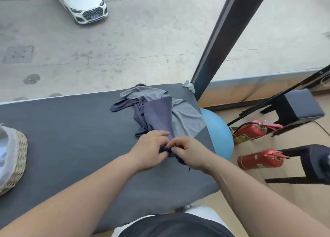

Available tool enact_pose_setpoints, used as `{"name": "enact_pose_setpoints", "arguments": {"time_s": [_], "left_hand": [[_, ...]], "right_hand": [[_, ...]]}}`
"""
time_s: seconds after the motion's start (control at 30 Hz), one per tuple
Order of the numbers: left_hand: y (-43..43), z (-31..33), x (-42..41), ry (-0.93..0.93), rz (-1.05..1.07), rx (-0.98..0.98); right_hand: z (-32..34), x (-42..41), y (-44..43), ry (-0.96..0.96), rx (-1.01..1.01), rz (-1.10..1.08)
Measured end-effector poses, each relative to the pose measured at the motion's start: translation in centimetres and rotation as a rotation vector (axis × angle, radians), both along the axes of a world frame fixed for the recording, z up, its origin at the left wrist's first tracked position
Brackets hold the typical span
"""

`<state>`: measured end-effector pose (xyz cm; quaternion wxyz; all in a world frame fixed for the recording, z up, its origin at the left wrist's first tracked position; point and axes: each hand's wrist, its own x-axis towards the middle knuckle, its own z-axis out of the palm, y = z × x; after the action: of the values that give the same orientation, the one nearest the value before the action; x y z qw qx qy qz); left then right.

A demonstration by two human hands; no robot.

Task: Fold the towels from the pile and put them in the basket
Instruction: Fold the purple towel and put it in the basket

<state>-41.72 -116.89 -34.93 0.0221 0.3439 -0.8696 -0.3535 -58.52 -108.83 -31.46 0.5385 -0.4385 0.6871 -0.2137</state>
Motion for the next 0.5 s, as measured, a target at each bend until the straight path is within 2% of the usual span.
{"name": "enact_pose_setpoints", "arguments": {"time_s": [0.1,0.2,0.27,0.33,0.4,0.5], "left_hand": [[1.3,1.6,-0.9,0.081,0.033,-0.049],[3.6,3.9,-1.3,0.191,0.149,0.024],[5.1,5.9,-1.6,0.27,0.196,0.098],[6.4,8.1,-2.0,0.352,0.258,0.143],[7.8,10.3,-2.4,0.439,0.32,0.141],[10.7,12.8,-2.6,0.529,0.387,0.134]], "right_hand": [[1.2,-0.7,2.2,0.167,-0.107,0.009],[2.0,-2.3,4.4,0.419,-0.162,0.101],[2.2,-3.4,5.7,0.504,-0.165,0.083],[2.3,-4.5,7.2,0.39,-0.195,-0.055],[2.5,-5.6,8.7,0.163,-0.224,-0.183],[4.1,-7.0,10.6,-0.05,-0.311,-0.232]]}}
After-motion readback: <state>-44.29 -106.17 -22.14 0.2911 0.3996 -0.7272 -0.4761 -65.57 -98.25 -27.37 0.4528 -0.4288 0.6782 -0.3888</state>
